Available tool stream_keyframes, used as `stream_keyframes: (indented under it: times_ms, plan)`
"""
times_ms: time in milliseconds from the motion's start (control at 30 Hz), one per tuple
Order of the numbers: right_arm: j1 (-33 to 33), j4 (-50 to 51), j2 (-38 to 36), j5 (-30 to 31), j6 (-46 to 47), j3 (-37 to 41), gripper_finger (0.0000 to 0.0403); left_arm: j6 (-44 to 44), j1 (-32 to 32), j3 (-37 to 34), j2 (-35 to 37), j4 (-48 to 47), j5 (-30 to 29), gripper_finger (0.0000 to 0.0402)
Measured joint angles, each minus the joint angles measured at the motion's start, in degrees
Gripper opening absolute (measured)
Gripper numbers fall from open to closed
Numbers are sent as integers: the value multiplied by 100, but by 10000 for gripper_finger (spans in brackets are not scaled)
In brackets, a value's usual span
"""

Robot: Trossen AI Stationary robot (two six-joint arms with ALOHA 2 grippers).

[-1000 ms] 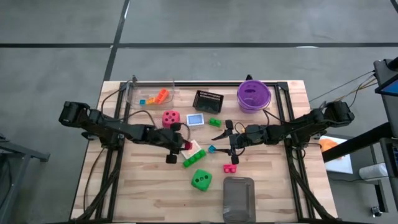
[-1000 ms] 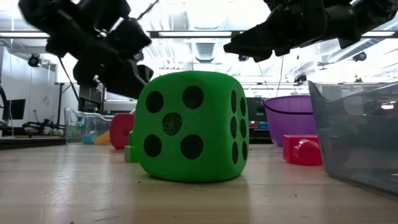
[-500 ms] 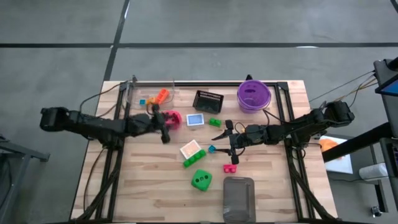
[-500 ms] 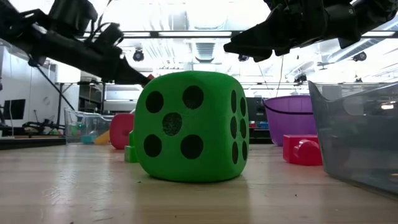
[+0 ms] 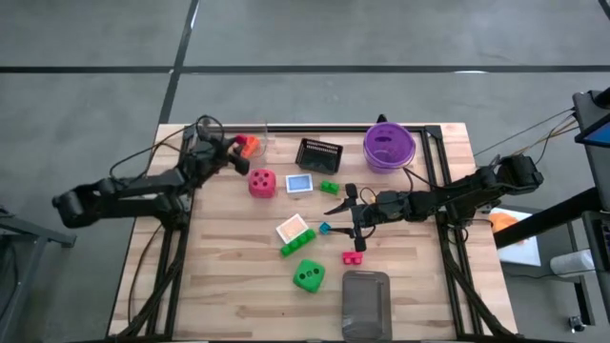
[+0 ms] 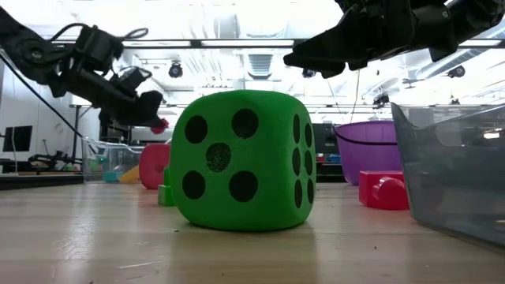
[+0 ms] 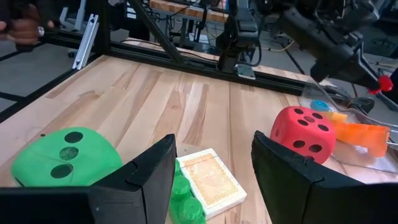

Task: Pick & Place Toys
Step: Put the top red game piece into the transparent bin, then put the blue game piece into the transparent bin

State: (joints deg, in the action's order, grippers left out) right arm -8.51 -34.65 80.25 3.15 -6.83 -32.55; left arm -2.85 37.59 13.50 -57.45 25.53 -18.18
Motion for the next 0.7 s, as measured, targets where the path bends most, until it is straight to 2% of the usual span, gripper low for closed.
stream_keyframes:
  times_ms: [100,333,500,567,700]
  plan:
    - [2,0,0,-1,0,-1,203,-298,160,0,-55,-242,108,164]
    - [0,0,0,-1,0,-1,203,-339,166,12,-50,-348,108,257]
    - [0,0,0,1,0,0,203,-386,154,85,-46,-386,175,305]
    - [0,2,0,-1,0,-1,203,-495,136,126,-19,-375,413,316]
    - [0,2,0,1,0,-1,203,-495,-22,142,125,98,1401,322]
